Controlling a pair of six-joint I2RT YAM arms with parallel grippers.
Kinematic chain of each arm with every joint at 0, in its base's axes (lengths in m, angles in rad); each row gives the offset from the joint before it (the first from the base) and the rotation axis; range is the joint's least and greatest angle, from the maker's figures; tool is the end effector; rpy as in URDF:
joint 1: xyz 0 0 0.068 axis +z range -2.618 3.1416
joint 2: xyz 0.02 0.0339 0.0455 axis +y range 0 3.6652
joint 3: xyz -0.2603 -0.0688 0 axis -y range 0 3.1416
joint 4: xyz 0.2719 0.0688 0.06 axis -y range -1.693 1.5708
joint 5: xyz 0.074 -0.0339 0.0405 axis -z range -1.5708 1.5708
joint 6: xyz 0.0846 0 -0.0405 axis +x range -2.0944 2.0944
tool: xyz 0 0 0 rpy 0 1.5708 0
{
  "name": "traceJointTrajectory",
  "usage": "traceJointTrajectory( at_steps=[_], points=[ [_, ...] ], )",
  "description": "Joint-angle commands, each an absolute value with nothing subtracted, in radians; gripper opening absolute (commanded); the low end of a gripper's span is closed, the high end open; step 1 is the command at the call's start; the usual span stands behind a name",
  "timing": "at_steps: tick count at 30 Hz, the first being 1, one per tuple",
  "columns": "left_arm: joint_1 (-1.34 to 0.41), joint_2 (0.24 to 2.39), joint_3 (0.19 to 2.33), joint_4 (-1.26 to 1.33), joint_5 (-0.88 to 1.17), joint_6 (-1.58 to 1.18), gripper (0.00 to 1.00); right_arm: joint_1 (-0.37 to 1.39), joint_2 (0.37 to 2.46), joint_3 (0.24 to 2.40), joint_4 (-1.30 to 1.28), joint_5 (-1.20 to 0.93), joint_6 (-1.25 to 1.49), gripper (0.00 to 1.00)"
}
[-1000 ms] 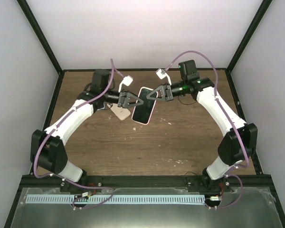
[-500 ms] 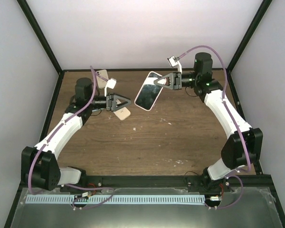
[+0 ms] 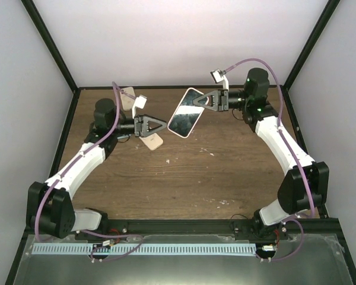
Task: Take the phone out of the phone case
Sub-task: Remove the phone case from the phone.
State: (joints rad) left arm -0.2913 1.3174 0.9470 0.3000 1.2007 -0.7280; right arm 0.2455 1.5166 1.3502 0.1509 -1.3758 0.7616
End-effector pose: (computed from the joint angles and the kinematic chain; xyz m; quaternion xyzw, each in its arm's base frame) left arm 0.2975 -0.1715 0.3156 0.2453 0.6727 -0.6352 0.2894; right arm 0.3430 0.1715 0.3862 -0.2902 0.6460 0.6578 0.2565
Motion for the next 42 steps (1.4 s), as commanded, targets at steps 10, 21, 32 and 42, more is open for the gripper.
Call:
traceJointTrajectory(
  at_steps=[10,21,32,42],
  points=[
    [-0.345,1.349,0.934,0.365,1.206,-0.738,0.58,0.249,1.459,1.314,0.355,-1.383,0.903,0.01],
    [-0.336,1.364,0.895,0.517,1.202,-0.871,0.60,0.249,1.451,1.269,0.527,-1.354,1.039,0.01],
    [-0.290,1.357,0.853,0.697,1.185,-1.049,0.63,0.235,1.480,1.272,0.541,-1.298,1.042,0.01],
    [-0.312,1.366,0.843,0.723,1.177,-1.067,0.63,0.237,1.494,1.260,0.579,-1.278,1.071,0.01]
  ],
)
